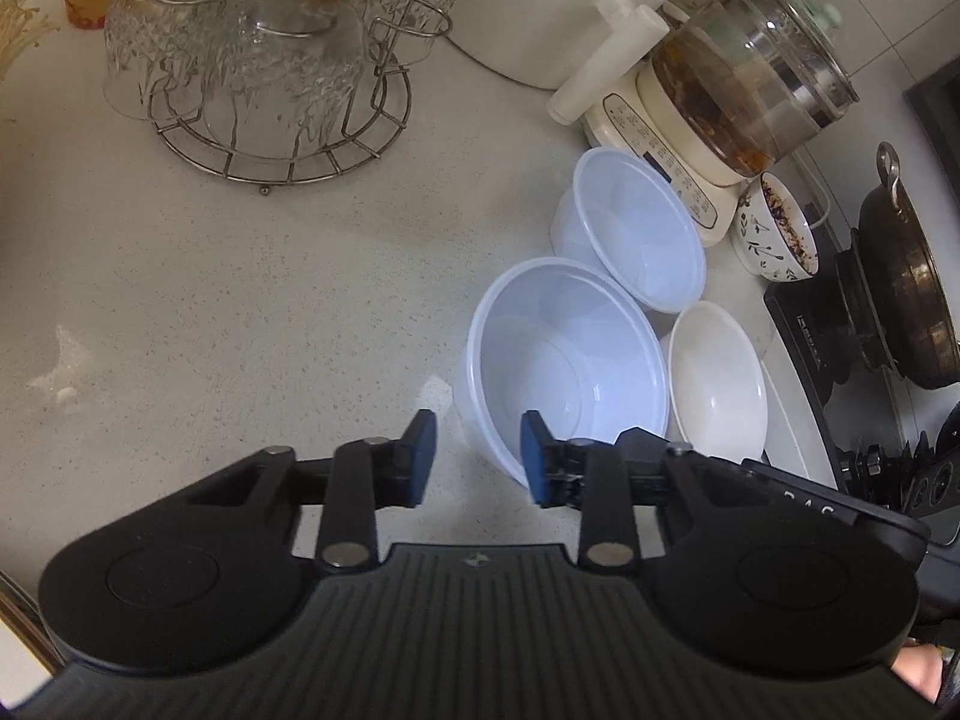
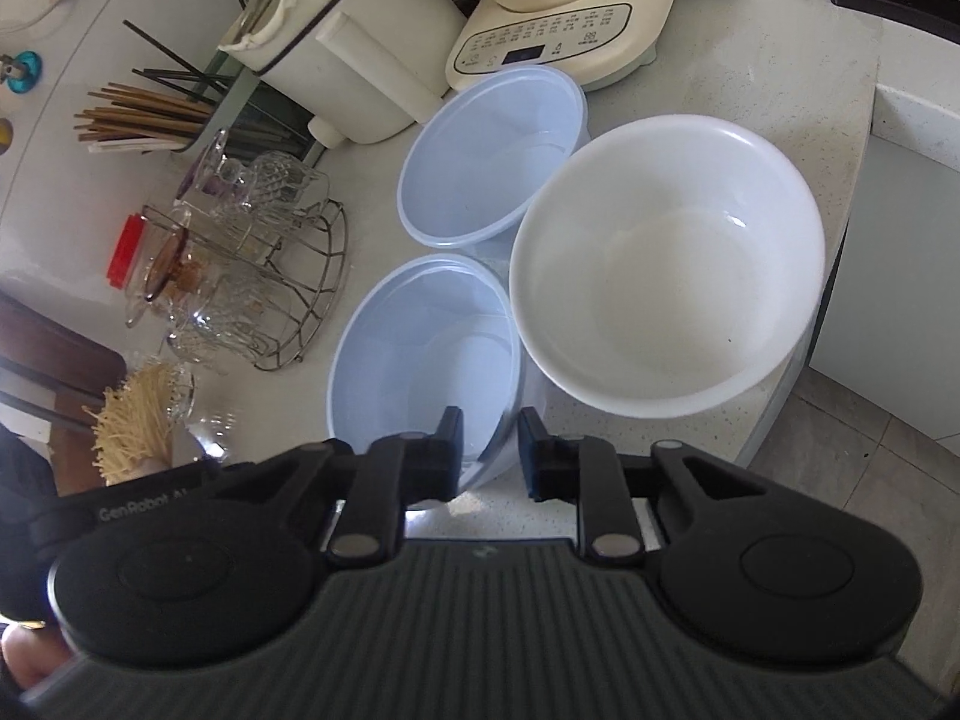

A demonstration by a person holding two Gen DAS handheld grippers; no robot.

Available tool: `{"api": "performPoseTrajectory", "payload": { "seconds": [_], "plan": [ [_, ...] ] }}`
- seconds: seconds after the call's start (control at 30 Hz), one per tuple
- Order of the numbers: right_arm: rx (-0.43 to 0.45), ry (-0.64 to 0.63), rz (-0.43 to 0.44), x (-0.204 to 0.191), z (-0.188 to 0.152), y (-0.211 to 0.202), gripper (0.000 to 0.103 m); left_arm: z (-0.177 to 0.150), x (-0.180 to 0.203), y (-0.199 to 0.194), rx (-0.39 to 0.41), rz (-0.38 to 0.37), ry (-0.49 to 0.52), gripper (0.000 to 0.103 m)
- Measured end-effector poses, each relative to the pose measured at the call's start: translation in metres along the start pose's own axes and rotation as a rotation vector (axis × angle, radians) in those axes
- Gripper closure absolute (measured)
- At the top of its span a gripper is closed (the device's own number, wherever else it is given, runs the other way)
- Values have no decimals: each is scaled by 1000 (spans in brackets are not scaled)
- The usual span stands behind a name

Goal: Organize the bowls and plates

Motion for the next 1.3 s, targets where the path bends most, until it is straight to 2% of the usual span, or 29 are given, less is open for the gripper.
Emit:
{"api": "performPoseTrajectory", "payload": {
  "seconds": [0.07,0.17,0.53,1.07,1.3],
  "plan": [
    [-7,-18,-10,-2,0,2,83,0,-2,0,1,-11,-16,81],
    [-28,-38,-11,-6,-2,4,86,-2,-3,0,-2,-29,-43,88],
    [-66,-120,13,-23,-19,-3,87,-19,-13,-31,28,4,-62,88],
    [-173,-263,30,-52,-74,12,84,-62,-51,-70,48,104,-133,88],
    [-183,-280,29,-54,-81,19,84,-70,-53,-73,44,131,-99,87]
  ]
}}
Point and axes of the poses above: each gripper's, at about its wrist camera, not at the fingertips, and y roughly the way its jaws point, x to its right, z to its top, the point moved 9 cm from there along y, roughly the way its jaws point, and after that the axes turned 12 degrees about y, right-handed, at the moved point
